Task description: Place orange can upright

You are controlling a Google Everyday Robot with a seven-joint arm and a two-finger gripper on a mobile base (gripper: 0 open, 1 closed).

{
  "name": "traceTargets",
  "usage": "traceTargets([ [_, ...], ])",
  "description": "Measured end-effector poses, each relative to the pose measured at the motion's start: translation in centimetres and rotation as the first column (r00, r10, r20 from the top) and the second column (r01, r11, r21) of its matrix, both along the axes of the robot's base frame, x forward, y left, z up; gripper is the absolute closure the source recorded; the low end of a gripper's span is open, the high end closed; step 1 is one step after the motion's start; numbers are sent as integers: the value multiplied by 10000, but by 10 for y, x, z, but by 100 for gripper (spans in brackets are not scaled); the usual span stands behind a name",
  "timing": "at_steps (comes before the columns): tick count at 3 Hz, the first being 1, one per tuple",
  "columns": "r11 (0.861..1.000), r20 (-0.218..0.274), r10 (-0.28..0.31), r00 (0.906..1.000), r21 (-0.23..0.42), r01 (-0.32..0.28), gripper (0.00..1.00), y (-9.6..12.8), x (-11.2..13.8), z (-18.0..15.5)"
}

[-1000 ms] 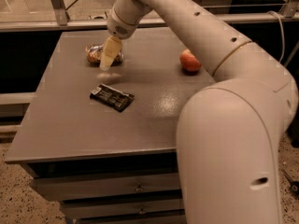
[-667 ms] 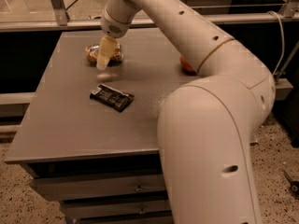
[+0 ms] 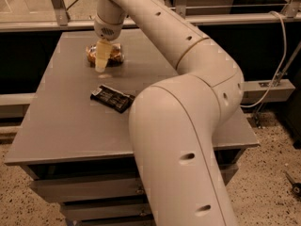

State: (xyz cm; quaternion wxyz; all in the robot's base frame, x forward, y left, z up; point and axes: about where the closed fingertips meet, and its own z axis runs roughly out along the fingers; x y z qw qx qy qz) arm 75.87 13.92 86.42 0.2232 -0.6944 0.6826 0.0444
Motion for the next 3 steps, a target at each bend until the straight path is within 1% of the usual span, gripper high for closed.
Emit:
traceTargets([
  [1, 9985, -19, 54, 10000, -552, -55, 38, 7, 1, -3],
  [2, 9968, 125, 146, 9998, -792, -136, 61, 14, -1, 5],
  [3, 9964, 323, 278, 9991, -807, -251, 84, 19, -7, 18],
])
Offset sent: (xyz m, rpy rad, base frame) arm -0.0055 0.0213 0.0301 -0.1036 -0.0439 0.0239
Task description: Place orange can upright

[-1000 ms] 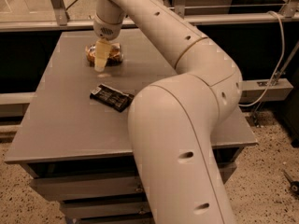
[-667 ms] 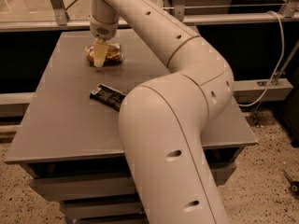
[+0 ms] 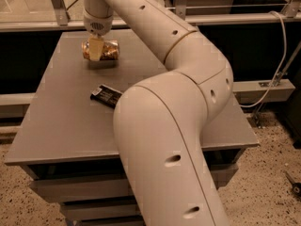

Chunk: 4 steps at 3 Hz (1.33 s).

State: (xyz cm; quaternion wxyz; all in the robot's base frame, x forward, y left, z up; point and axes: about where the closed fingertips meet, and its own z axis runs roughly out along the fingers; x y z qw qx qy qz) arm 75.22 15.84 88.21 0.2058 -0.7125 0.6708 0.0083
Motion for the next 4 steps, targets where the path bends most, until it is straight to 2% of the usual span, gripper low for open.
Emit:
traceTargets([
  [1, 9921, 345, -133, 9993, 1255, 89, 100, -7, -14, 34],
  [2, 9439, 134, -320, 9994, 3294, 258, 100, -16, -46, 53],
  [3, 8269, -475, 89, 9988, 5620, 194, 100, -9, -105, 45],
  [4, 6997, -333, 5, 9994, 7141, 234, 100, -16, -120, 43],
])
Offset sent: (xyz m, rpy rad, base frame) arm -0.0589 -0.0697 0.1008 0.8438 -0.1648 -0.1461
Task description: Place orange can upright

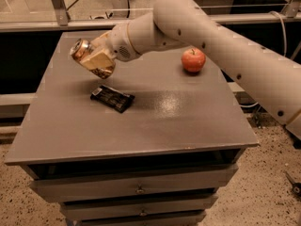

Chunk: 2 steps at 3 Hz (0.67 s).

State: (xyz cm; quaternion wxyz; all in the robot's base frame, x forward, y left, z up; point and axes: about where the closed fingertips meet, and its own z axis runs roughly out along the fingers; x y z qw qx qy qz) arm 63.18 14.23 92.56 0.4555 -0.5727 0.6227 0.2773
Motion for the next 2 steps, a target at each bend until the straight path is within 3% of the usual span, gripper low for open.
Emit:
traceTargets([
  [1, 9801, 416, -956, 9945, 1788, 867, 100, -30, 8, 4],
  [2, 9166, 657, -2703, 9605, 3229, 2358, 100, -86, 34, 10],
])
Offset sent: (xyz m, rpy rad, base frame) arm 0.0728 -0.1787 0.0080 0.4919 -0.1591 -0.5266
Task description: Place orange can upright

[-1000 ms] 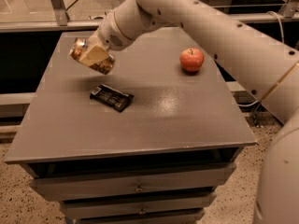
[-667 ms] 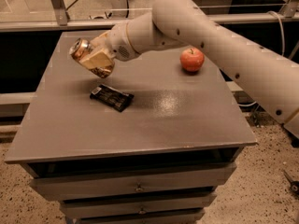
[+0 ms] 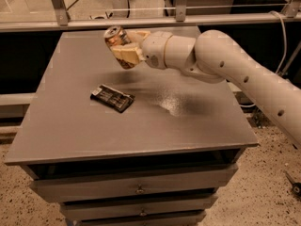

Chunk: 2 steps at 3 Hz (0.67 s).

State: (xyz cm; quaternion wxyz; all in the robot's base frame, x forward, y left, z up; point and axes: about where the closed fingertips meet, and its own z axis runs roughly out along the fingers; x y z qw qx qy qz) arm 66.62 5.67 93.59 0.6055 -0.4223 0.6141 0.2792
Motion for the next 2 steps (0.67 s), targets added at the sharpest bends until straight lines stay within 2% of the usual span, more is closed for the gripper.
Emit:
traceTargets([
  [1, 9892, -201, -1155, 9931, 888, 1168, 100, -40, 18, -9],
  [2, 9758, -738, -1672, 9832, 1305, 1757, 100, -66, 29, -18],
])
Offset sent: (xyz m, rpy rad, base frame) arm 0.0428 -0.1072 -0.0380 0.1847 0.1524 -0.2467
